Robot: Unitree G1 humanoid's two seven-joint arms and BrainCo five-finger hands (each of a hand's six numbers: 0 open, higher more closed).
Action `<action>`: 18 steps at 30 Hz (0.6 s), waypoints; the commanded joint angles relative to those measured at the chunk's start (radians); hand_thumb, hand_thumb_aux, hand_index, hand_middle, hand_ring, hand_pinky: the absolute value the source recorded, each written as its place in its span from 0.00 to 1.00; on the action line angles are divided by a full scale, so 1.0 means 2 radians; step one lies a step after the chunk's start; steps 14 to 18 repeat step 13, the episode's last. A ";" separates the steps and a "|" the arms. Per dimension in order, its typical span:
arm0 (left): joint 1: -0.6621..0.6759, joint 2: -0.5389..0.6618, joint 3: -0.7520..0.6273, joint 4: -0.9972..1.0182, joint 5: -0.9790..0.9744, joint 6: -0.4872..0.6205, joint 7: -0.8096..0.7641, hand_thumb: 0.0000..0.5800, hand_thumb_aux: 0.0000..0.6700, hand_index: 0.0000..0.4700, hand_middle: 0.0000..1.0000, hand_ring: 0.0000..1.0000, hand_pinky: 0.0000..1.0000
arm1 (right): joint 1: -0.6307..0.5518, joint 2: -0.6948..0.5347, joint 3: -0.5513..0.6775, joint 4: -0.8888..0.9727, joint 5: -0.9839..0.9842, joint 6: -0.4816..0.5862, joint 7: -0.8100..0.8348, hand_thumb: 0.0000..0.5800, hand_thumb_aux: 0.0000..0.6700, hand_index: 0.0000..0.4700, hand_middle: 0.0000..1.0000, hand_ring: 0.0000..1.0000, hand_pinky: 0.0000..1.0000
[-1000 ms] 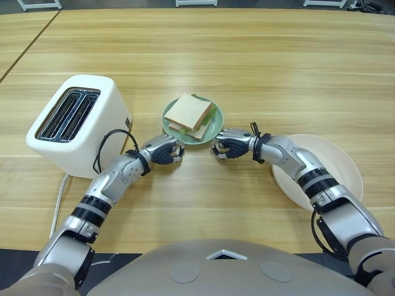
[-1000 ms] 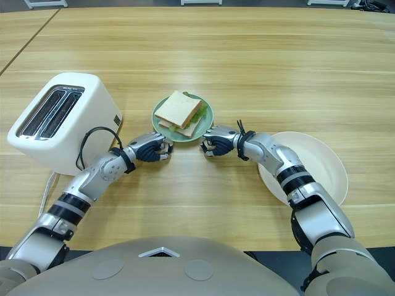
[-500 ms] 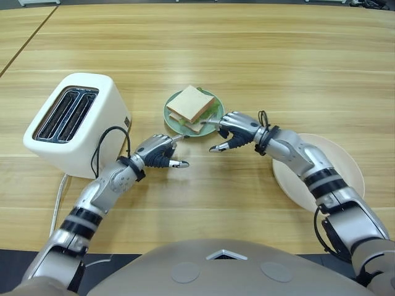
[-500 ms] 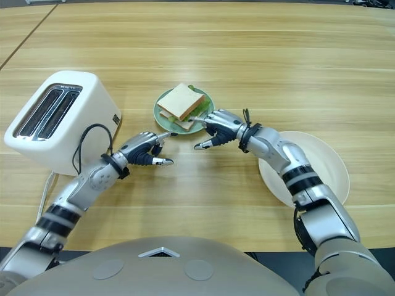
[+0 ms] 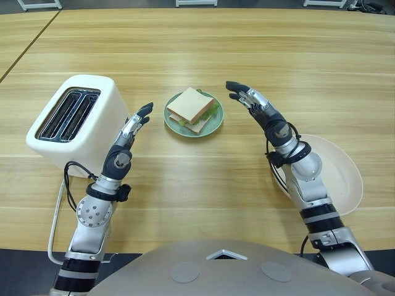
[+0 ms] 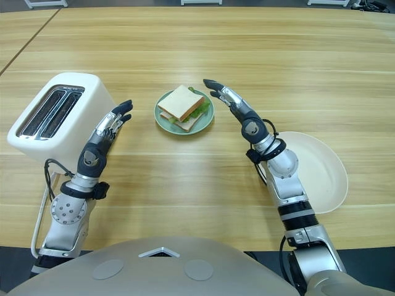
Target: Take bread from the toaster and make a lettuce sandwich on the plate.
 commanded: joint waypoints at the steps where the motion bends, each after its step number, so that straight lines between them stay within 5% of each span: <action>1: -0.008 -0.003 0.004 0.015 -0.003 -0.008 -0.019 0.00 0.00 0.00 0.00 0.00 0.00 | -0.014 0.013 -0.021 0.029 0.016 0.004 0.026 0.00 0.00 0.00 0.00 0.00 0.00; 18: -0.011 -0.010 0.011 0.027 0.004 -0.012 -0.042 0.00 0.00 0.00 0.00 0.00 0.00 | -0.011 0.037 -0.044 0.036 0.012 0.011 0.065 0.00 0.00 0.00 0.00 0.00 0.00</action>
